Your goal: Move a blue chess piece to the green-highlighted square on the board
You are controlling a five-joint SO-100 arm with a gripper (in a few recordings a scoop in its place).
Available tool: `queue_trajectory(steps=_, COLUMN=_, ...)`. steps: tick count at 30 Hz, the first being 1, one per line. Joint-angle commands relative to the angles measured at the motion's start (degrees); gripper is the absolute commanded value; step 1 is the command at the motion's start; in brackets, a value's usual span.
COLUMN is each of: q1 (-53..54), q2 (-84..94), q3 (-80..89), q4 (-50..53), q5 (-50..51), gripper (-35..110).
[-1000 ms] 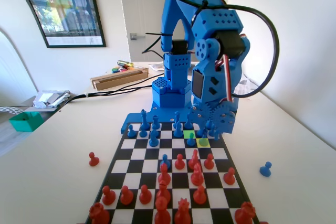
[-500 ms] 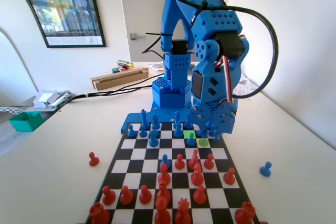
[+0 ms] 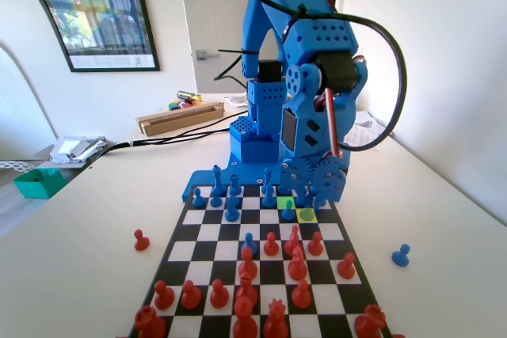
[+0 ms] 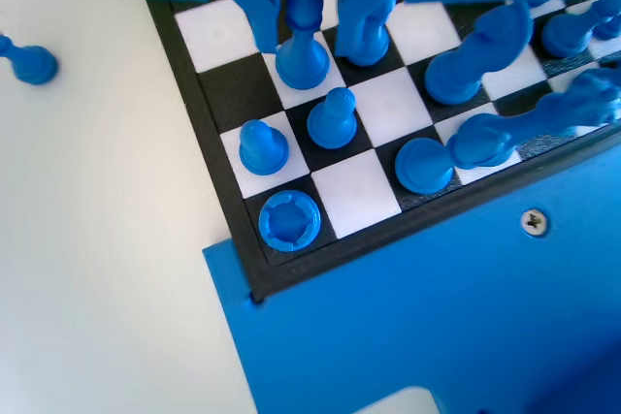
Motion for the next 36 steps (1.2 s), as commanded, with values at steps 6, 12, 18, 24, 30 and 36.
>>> queue_trajectory(steps=6, q1=0.35, q2=1.23, q3=-2.46, q4=2.55, q5=-1.49, gripper=1)
queue_trajectory(steps=12, q1=0.35, q2=2.72, q3=-3.96, q4=3.78, q5=-1.05, gripper=1)
queue_trajectory(steps=18, q1=1.67, q2=7.38, q3=-7.03, q4=7.65, q5=-0.70, gripper=1)
queue_trajectory(steps=24, q1=3.78, q2=12.39, q3=-7.12, q4=10.99, q5=-2.37, gripper=1)
queue_trajectory(steps=30, q1=3.16, q2=17.67, q3=-1.93, q4=12.13, q5=-3.69, gripper=1)
queue_trajectory(steps=36, q1=3.87, q2=20.48, q3=3.08, q4=11.95, q5=-4.48, gripper=1)
